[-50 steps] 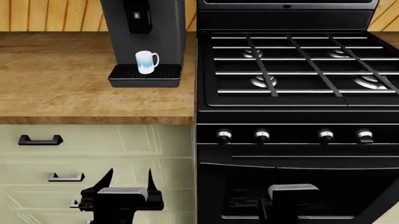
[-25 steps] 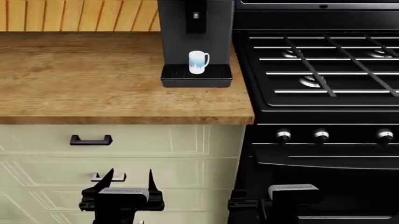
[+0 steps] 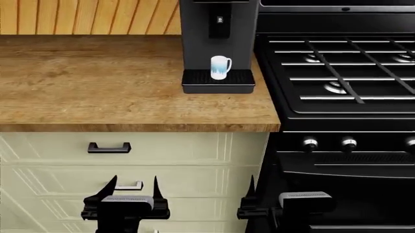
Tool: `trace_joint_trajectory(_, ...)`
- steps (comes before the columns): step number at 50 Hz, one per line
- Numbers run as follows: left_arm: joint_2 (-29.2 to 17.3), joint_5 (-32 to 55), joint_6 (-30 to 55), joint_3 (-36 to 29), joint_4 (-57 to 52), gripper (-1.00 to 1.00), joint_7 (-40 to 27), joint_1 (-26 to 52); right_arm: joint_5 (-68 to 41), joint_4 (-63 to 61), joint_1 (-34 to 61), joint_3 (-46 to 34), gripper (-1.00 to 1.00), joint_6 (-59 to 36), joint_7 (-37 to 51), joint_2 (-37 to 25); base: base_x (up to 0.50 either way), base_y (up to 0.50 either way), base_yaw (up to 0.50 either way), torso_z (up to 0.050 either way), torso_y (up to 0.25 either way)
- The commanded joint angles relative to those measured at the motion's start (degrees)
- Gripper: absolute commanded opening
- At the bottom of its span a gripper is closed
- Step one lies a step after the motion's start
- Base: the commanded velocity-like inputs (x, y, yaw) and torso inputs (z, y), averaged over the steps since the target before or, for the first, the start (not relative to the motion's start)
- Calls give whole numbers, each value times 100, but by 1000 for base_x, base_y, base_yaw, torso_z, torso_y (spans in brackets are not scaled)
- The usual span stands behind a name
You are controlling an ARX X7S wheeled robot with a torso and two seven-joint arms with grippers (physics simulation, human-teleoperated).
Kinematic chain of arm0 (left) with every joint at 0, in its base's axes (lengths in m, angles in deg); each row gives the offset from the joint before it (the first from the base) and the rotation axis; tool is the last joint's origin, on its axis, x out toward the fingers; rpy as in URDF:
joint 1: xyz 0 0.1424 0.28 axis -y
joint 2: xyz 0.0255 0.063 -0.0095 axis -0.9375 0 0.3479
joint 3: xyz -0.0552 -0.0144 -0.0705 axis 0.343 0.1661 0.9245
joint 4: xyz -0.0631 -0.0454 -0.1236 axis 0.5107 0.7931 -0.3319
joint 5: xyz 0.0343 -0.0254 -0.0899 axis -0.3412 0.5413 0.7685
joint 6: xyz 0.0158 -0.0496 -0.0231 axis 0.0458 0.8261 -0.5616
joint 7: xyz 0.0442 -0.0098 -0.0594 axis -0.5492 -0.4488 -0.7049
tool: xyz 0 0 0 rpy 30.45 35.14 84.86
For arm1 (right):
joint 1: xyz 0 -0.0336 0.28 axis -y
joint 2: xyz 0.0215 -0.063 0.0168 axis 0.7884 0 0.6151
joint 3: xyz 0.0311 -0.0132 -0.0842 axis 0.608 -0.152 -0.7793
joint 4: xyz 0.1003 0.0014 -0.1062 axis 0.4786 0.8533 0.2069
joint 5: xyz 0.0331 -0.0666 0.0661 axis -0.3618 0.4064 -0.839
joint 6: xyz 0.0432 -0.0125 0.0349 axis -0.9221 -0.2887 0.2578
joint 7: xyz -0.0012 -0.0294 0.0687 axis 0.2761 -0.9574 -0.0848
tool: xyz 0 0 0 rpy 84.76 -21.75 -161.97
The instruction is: Press the button on the coffee machine to serve coffee.
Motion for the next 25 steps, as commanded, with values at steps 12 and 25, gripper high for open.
trace_joint_trajectory(12, -73, 94, -50, -101, -29, 100, -74, 2, -56, 9, 20, -118, 100, -36, 126, -92, 0, 0, 0, 50, 0)
trace_joint_trajectory(25, -129, 120, -56, -147, -33, 100, -120, 14, -97, 31, 48, -170, 100, -34, 168, -132, 0, 0, 0, 50, 0)
